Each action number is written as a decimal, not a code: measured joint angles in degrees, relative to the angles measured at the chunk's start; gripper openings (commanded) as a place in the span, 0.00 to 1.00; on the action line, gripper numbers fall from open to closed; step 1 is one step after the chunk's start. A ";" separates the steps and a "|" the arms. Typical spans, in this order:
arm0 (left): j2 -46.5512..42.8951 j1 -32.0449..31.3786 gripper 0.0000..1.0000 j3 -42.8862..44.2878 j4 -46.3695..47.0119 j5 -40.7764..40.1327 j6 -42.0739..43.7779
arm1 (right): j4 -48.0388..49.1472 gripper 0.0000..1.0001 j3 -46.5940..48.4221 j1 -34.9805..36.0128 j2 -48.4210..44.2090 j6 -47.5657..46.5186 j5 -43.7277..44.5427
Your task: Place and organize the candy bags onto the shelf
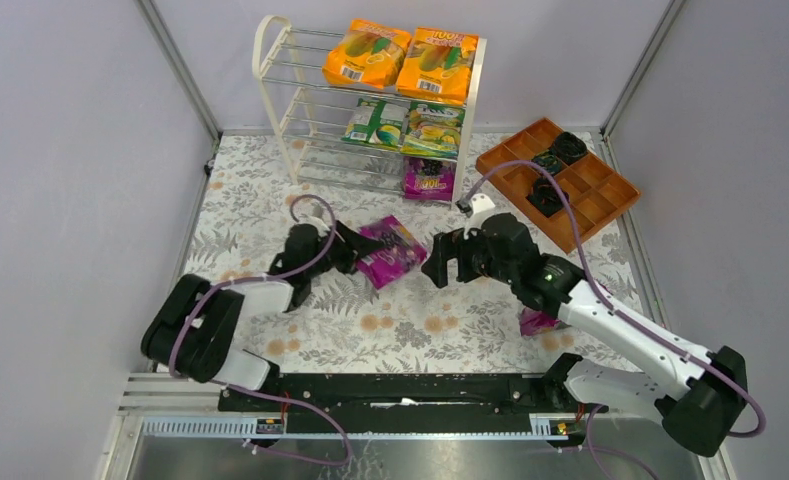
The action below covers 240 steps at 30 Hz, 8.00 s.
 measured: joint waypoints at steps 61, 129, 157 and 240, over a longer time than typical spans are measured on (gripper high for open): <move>57.46 7.56 0.77 48.63 43.71 -22.18 -9.31 | -11.08 1.00 -1.70 -0.28 -16.85 -0.22 16.35; 6.47 7.52 0.96 21.29 -2.60 -0.92 -1.73 | -29.70 1.00 9.29 -0.57 -3.23 11.93 37.64; 3.26 3.21 0.99 28.70 -14.23 16.74 14.29 | -41.35 1.00 2.47 -62.84 -10.75 20.85 28.37; 5.97 -23.96 0.99 10.47 33.07 -12.63 -22.97 | 34.71 0.38 -16.44 -24.92 -12.44 51.47 -18.14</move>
